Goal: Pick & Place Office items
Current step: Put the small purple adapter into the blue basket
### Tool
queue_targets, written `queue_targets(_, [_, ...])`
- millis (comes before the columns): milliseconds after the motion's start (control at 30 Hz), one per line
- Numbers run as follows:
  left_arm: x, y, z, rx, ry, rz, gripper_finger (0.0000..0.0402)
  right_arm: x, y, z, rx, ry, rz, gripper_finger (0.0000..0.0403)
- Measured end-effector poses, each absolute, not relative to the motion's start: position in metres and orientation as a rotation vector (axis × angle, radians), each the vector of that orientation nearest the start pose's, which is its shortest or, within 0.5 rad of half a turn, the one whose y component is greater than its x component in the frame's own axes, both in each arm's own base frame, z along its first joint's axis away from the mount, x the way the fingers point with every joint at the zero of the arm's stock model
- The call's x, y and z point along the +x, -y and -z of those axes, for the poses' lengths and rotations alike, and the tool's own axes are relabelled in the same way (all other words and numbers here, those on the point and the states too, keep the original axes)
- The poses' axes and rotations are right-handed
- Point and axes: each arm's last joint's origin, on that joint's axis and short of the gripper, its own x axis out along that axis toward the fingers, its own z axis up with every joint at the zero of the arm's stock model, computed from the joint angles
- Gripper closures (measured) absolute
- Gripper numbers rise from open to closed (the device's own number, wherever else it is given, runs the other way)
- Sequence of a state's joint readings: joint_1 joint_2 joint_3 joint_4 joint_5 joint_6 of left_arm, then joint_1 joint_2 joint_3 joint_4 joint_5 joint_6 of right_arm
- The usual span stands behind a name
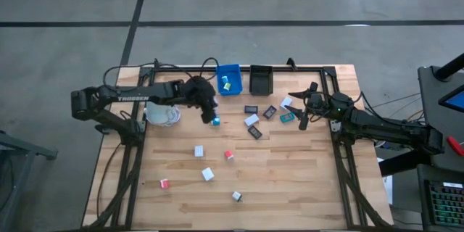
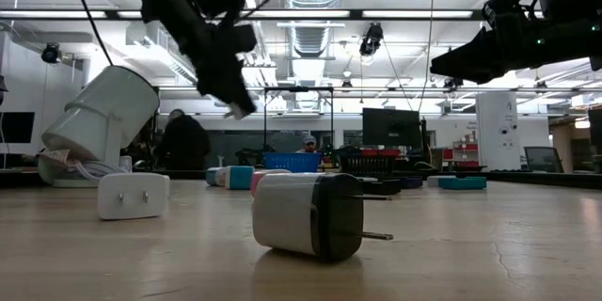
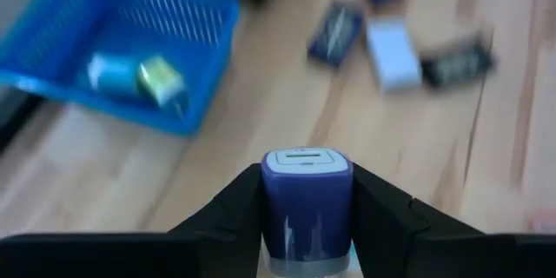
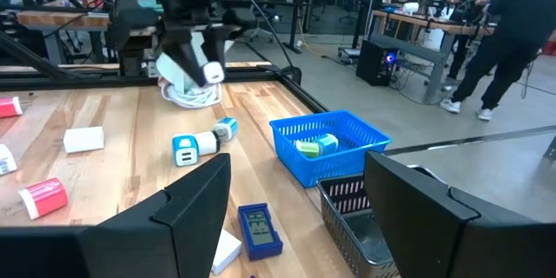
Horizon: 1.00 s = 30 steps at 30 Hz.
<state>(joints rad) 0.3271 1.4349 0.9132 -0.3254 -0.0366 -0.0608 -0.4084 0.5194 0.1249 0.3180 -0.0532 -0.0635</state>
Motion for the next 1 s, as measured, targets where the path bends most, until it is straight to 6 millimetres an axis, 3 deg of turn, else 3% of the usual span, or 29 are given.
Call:
queue_targets(200, [0.287,-0.102,-0.235,-0.199,-0.578,-0.477,0.0266,0.126,0.053,-0.188,-0.045,-0.086,0.352,0.0147])
queue_targets(400, [0.291,-0.106,-0.243,-0.180,-0.465,-0.520,0.0266,0.126,0.053,-0.188,-0.045,-0.086,0.352,0.0147])
queue_targets(700, [0.290,-0.135,-0.245,-0.177,-0.445,-0.642,0.0266,0.126,0.053,-0.188,-0.045,-0.086,0.352,0.0147])
queue_targets(1000, [0.307,-0.167,-0.223,-0.230,-0.515,-0.639,0.0266,0.126,0.053,-0.188,-0.045,-0.086,0.352,0.0147])
